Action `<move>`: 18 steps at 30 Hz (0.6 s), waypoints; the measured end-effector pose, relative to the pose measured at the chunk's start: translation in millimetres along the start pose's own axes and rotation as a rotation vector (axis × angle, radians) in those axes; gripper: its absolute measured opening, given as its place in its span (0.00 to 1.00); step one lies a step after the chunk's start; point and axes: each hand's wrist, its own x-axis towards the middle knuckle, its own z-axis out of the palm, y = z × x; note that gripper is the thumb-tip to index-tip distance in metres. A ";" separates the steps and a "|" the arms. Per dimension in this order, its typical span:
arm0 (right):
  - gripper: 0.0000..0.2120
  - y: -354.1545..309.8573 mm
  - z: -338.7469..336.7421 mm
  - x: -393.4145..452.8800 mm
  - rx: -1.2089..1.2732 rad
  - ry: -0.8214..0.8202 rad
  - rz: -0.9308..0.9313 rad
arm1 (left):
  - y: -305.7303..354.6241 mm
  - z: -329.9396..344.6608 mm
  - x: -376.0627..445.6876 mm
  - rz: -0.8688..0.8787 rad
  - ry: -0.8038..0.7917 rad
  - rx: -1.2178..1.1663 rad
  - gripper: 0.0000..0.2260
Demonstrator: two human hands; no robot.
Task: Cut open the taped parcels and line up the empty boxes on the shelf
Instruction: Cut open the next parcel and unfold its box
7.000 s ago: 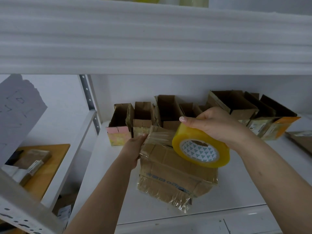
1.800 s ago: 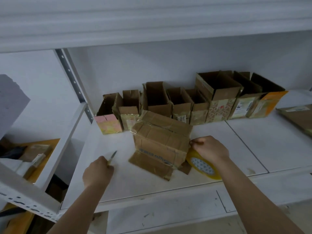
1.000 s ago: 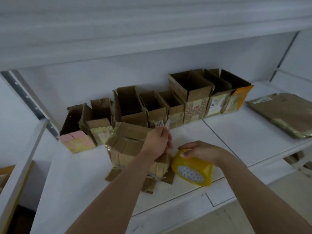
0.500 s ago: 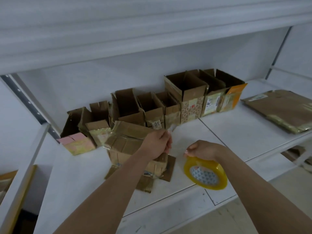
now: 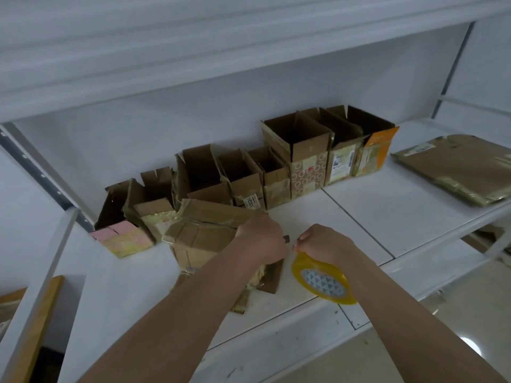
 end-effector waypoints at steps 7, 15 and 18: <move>0.15 0.0 3.4 -0.3 -0.034 0.035 0.014 | 0.9 -0.9 -1.8 -0.034 0.054 -0.034 0.17; 0.16 -2.7 3.3 5.6 -0.040 -0.002 0.004 | -17.4 17.1 -4.8 -0.220 0.457 -0.513 0.17; 0.15 -0.4 1.6 7.3 -0.043 0.006 0.015 | -8.9 22.8 -1.4 -0.241 0.387 -0.337 0.27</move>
